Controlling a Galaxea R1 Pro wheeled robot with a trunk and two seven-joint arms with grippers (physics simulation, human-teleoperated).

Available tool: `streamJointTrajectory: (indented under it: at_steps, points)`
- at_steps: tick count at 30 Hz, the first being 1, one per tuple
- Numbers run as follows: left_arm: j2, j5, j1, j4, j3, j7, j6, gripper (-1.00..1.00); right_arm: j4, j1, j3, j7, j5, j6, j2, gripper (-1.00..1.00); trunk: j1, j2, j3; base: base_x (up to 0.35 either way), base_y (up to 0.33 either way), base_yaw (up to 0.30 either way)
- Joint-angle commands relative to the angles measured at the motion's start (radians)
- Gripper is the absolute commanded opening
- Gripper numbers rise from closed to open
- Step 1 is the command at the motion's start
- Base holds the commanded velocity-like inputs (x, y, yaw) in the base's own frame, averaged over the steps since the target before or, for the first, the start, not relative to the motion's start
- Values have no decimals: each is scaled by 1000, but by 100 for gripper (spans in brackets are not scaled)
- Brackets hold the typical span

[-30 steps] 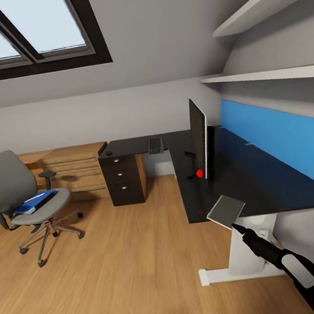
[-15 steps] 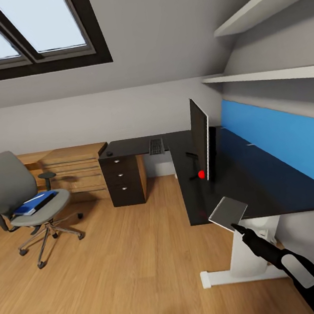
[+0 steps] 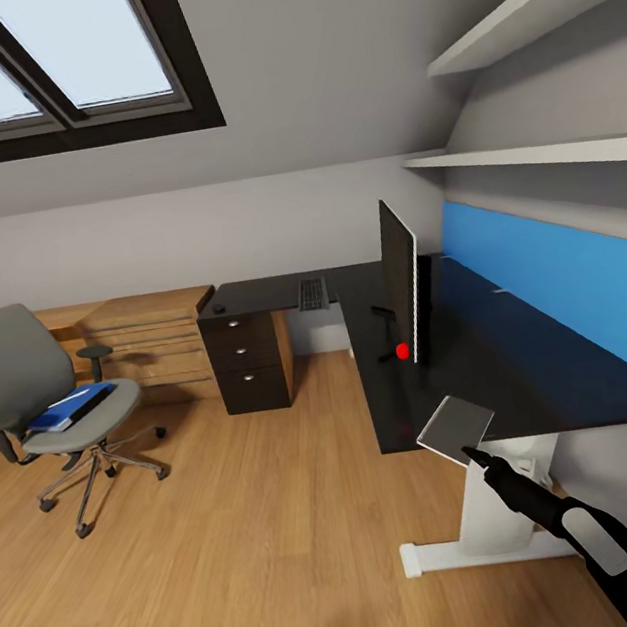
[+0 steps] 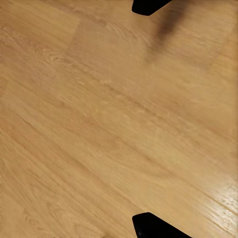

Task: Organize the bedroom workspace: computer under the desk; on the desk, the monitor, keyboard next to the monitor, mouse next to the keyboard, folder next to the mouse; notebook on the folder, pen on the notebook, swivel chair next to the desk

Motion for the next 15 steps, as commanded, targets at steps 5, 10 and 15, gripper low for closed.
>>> streamJointTrajectory:
  at_steps: [5, 10, 15]
  points:
    - [0, 7, -1, 0, 2, -2, -3, 100, 0, -1, -3, 1, -7, 9, 0, 100, 0, -1, -1, 0, 0, 0]
    - [0, 7, -1, 0, 2, -2, -4, 100, 1, -1, -4, 1, -7, 9, 0, 100, 0, -1, -1, 41, 4, 0]
    - [0, 7, -1, 0, 2, -2, -4, 100, 1, -1, -4, 1, -7, 9, -1, 100, 0, -1, -1, 194, 39, 0]
